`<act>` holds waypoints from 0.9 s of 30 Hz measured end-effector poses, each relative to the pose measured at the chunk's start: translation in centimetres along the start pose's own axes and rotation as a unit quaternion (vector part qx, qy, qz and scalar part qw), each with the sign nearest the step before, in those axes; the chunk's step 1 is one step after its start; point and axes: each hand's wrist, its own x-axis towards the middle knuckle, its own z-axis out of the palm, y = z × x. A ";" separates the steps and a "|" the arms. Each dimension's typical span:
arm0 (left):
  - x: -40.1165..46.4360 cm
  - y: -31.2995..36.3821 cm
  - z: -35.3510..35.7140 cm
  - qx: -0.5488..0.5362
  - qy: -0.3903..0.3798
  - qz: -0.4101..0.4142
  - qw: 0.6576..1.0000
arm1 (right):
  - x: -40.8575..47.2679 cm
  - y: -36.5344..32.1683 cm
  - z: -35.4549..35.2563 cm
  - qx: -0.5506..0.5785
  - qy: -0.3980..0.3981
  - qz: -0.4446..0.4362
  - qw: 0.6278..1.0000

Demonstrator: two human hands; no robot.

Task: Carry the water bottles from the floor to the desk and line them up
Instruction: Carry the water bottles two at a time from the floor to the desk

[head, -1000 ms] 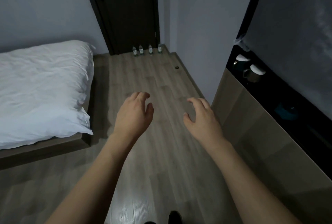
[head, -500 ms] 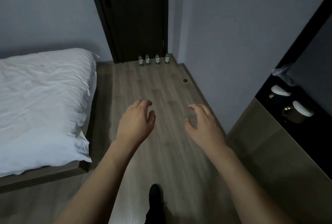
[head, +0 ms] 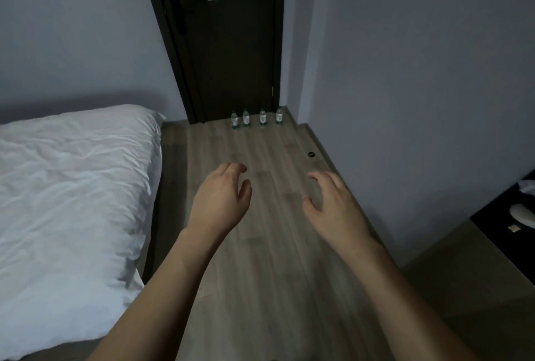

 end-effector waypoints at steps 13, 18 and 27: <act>15.4 -6.6 4.0 0.013 0.004 -0.009 1.000 | 17.0 1.1 6.6 -0.005 -0.013 -0.015 1.000; 24.5 -8.8 6.5 0.020 -0.003 -0.007 1.000 | 26.7 2.4 9.4 0.005 -0.013 -0.022 1.000; 40.3 -11.6 7.9 0.014 0.018 -0.012 1.000 | 42.3 3.4 11.9 0.009 -0.018 -0.030 0.999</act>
